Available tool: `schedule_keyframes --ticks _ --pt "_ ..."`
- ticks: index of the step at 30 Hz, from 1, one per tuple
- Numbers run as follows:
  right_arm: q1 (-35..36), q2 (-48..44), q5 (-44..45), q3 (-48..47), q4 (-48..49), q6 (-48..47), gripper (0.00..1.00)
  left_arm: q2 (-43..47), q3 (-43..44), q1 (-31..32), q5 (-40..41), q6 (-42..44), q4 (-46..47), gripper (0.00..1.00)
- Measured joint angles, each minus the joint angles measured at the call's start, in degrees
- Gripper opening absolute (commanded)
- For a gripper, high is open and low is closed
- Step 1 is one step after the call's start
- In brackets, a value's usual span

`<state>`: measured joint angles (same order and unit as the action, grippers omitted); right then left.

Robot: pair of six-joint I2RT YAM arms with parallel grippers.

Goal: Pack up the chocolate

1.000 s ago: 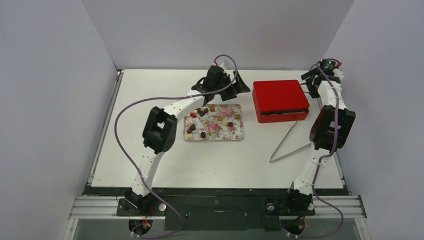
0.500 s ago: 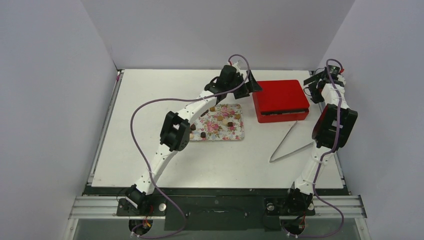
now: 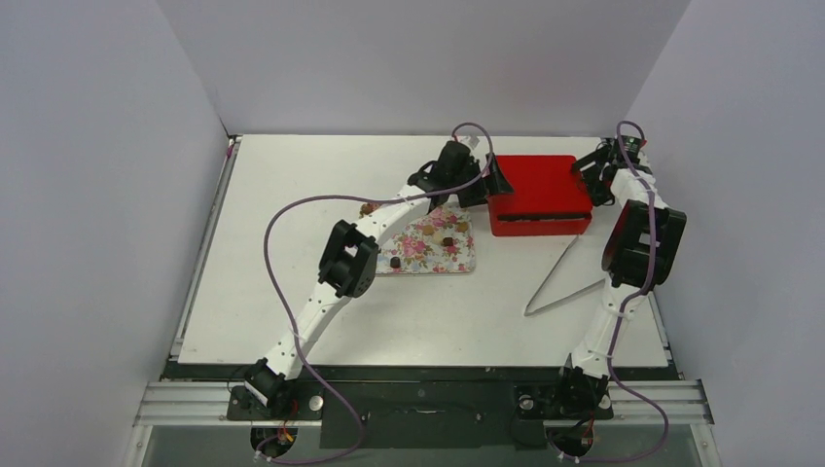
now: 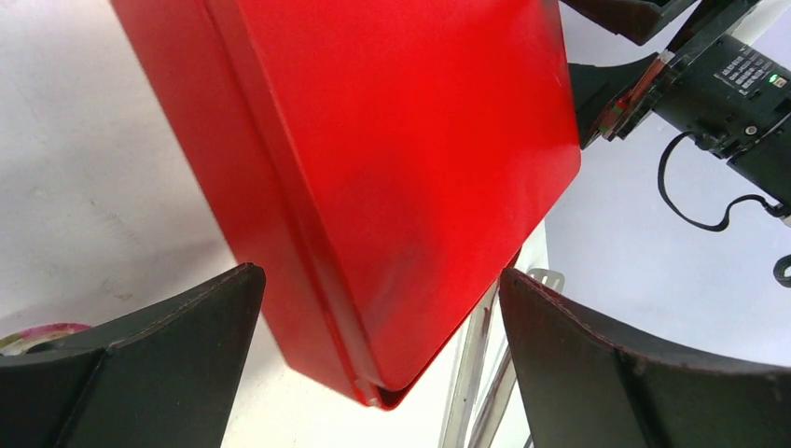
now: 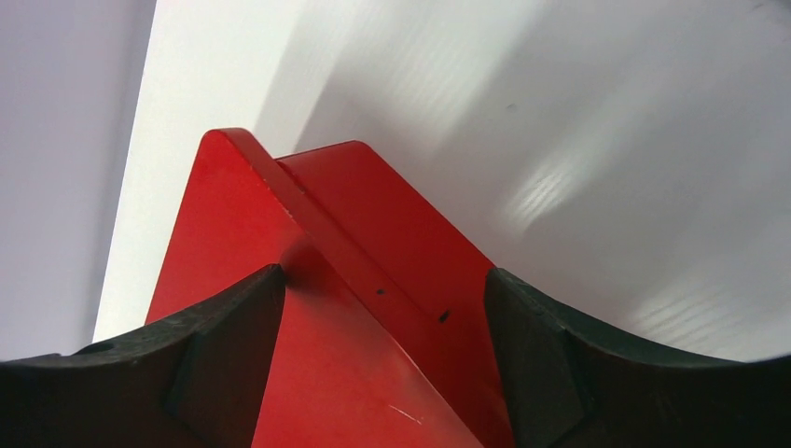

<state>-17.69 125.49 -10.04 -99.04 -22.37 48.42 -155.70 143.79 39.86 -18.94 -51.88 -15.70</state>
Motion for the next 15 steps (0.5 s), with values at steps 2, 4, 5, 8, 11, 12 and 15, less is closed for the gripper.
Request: schedule_keyframes --ticks 2,4,5,8,11,12,15 --pt "0.9 0.0 -0.6 0.7 1.0 0.0 0.73 0.0 0.0 0.2 0.6 0.1 -0.5 0.98" --pt "1.9 -0.2 -1.2 1.6 2.4 0.0 0.73 0.0 -0.4 0.5 1.5 0.4 -1.3 0.99" --pt "2.4 -0.2 -1.2 1.9 2.9 0.0 0.73 0.0 -0.8 0.5 2.3 0.7 -1.7 1.00" --pt "3.5 -0.8 -1.7 3.7 4.6 0.1 0.73 0.3 -2.8 0.5 4.3 1.6 -3.4 0.94" --pt "4.6 -2.0 -1.8 5.9 6.1 -0.2 0.73 2.4 -5.7 0.4 6.1 2.1 -4.3 0.90" --pt "4.9 -2.4 -1.9 6.5 6.3 -0.2 0.73 3.6 -7.0 0.4 7.0 2.6 -4.9 0.88" --pt "6.5 -4.2 -2.1 9.4 7.6 0.0 0.73 7.1 -11.0 0.5 9.6 3.9 -7.0 0.86"
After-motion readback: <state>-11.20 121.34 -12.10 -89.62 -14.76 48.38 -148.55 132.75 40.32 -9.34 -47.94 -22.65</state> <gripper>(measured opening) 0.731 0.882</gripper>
